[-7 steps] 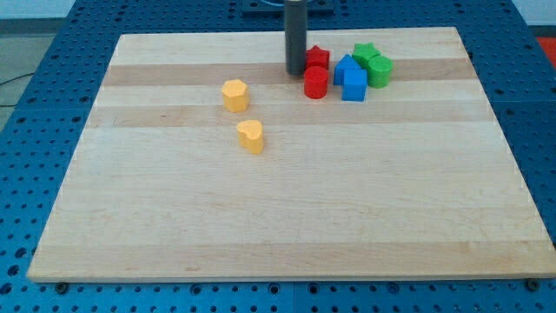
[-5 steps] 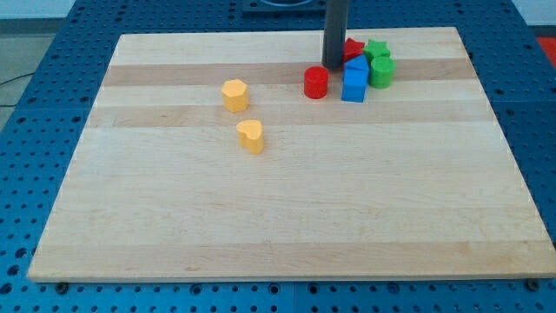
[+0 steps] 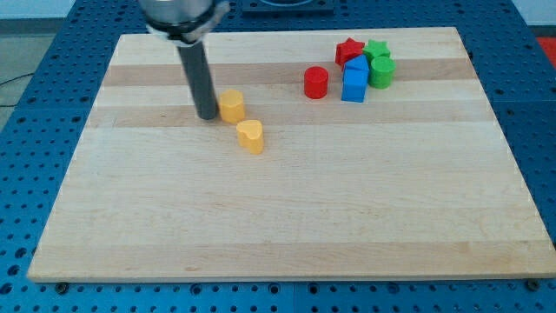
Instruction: Move the yellow hexagon to the bottom left of the red star
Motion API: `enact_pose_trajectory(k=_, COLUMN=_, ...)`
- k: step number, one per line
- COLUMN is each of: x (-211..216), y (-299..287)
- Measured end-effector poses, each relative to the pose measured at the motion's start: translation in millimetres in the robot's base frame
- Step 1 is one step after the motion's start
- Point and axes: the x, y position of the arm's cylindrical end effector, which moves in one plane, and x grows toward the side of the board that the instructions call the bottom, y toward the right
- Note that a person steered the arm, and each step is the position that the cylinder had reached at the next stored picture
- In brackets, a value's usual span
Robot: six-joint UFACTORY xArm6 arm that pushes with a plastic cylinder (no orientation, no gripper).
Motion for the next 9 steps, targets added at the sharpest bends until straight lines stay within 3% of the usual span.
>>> enact_pose_trajectory(k=2, x=1.0, y=83.1)
enact_pose_trajectory(k=4, x=-7.9, y=114.9)
enact_pose_trajectory(k=6, x=-40.6, y=108.2)
enact_pose_trajectory(k=8, x=-62.4, y=44.7)
enact_pose_trajectory(k=9, x=-77.2, y=63.1)
